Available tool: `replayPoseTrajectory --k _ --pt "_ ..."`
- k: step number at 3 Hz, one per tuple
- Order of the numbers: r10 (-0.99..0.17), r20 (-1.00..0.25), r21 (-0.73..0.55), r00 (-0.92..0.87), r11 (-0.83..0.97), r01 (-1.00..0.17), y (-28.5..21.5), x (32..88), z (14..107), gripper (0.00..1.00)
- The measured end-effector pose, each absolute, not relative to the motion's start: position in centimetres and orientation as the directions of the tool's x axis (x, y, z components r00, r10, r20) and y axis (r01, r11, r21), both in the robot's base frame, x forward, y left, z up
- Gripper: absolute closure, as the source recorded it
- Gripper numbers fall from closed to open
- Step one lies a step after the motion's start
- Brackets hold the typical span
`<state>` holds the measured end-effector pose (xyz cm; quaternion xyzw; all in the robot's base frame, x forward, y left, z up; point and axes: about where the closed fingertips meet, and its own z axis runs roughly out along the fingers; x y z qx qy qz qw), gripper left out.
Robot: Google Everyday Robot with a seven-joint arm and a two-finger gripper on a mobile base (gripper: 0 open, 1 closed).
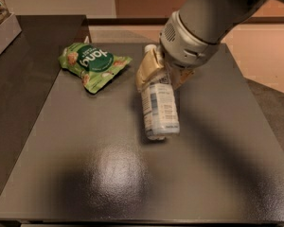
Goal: Place blue plastic bottle upright
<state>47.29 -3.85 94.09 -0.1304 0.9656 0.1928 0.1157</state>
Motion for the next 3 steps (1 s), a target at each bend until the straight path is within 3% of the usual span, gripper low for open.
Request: replayPoseTrajectory --k 2,3 --pt "-0.204 -0.318 0.331 -0.926 0.891 -0.31 -4.2 47.6 94.8 1.0" --pt "-0.233 -0.424 0.307 -0.875 0.872 -0.381 -4.9 48.8 95.7 1.0"
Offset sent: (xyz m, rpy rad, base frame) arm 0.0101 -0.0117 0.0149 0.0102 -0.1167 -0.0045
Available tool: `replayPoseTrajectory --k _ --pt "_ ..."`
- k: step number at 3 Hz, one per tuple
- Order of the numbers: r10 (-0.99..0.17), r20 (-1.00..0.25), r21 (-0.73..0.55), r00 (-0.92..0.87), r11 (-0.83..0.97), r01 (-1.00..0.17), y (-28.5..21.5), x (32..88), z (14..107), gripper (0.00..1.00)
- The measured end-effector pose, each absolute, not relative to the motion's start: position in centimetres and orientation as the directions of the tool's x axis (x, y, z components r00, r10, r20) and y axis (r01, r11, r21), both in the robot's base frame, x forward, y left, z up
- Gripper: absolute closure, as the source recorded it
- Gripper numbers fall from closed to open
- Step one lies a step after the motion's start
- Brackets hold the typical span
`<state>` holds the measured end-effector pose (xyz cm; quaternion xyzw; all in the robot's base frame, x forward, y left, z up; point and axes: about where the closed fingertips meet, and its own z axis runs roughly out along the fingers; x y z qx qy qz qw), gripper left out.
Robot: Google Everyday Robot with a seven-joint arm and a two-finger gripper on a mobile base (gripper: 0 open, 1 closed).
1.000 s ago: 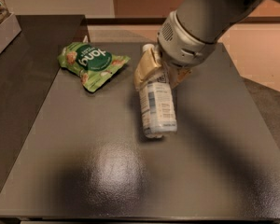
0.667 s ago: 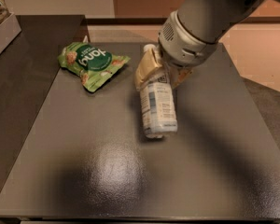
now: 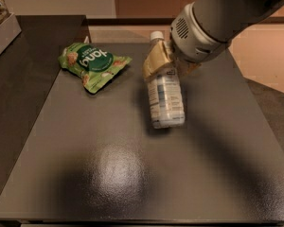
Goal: Place blue plastic bottle upright
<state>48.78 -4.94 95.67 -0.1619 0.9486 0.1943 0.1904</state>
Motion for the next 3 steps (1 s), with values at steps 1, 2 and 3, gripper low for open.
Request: replayPoseTrajectory --k 1,2,3 --pt "-0.272 -0.535 0.289 -0.8 0.831 -0.475 -5.9 50.5 96.4 1.0" --pt "-0.301 -0.625 0.282 -0.72 0.773 -0.568 -6.4 52.0 97.2 1.0" --pt "-0.323 -0.705 0.271 -0.631 0.7 -0.661 -6.5 53.6 97.6 1.0"
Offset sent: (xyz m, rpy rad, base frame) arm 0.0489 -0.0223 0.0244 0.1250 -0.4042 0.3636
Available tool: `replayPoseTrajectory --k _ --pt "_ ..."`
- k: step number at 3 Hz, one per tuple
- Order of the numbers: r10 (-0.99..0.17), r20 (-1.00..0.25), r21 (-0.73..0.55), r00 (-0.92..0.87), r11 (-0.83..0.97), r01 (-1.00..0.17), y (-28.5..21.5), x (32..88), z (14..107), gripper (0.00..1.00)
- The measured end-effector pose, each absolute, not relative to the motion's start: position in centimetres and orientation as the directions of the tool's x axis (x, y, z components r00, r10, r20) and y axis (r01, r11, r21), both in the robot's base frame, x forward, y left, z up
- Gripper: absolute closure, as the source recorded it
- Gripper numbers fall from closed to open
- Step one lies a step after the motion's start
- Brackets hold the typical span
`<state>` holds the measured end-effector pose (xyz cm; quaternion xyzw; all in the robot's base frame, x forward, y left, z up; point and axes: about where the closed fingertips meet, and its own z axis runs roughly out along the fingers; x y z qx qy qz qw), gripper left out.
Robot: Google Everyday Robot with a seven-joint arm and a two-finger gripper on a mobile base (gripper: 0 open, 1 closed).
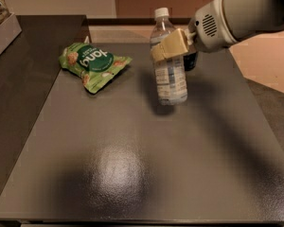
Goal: Place blue plastic bottle upright
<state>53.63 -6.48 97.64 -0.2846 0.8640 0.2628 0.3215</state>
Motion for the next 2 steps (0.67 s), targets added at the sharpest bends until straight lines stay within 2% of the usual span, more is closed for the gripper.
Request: replayPoseTrajectory --k 2 --pt "-0.316 -0.861 0.153 -0.398 0.585 -0.796 -5.29 54.14 98.45 1.0"
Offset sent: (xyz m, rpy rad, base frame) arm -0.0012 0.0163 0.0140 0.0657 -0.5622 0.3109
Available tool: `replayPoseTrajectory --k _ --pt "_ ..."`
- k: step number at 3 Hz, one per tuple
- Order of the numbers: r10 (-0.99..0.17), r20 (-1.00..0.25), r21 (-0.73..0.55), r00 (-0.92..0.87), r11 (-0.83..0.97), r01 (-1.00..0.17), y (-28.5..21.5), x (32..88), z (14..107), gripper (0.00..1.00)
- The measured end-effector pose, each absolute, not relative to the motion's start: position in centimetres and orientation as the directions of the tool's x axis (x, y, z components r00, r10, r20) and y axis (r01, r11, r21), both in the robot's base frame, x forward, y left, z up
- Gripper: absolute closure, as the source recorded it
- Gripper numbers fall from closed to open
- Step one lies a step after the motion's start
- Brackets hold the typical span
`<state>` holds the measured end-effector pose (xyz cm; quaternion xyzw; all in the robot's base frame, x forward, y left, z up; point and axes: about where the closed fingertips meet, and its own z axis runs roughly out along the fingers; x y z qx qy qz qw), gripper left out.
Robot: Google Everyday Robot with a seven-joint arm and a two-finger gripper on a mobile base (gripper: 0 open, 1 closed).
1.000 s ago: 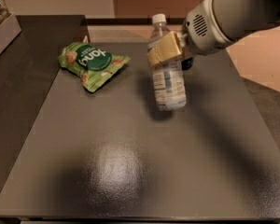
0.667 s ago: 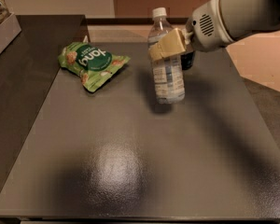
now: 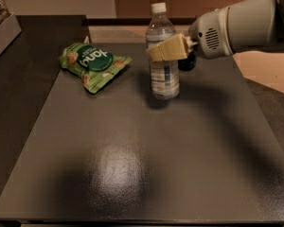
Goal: Place blue plastic bottle upright
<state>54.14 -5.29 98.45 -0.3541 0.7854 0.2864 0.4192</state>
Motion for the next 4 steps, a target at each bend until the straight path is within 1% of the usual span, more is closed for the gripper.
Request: replayPoseTrajectory --k 1,2,3,4 --pt "-0.287 -0.917 0.076 -0.277 0.557 -0.827 -4.8 52.9 99.1 1.0" --pt "-0.281 -0.943 0.002 -0.177 0.528 -0.849 -5.2 51.7 98.4 1.0" --pt "-0.293 -0.952 -0.076 -0.09 0.51 -0.857 -6.2 51.5 96.9 1.0" --pt "-0.298 -0.953 -0.111 -0.05 0.5 -0.859 -7.2 51.8 95.3 1.0"
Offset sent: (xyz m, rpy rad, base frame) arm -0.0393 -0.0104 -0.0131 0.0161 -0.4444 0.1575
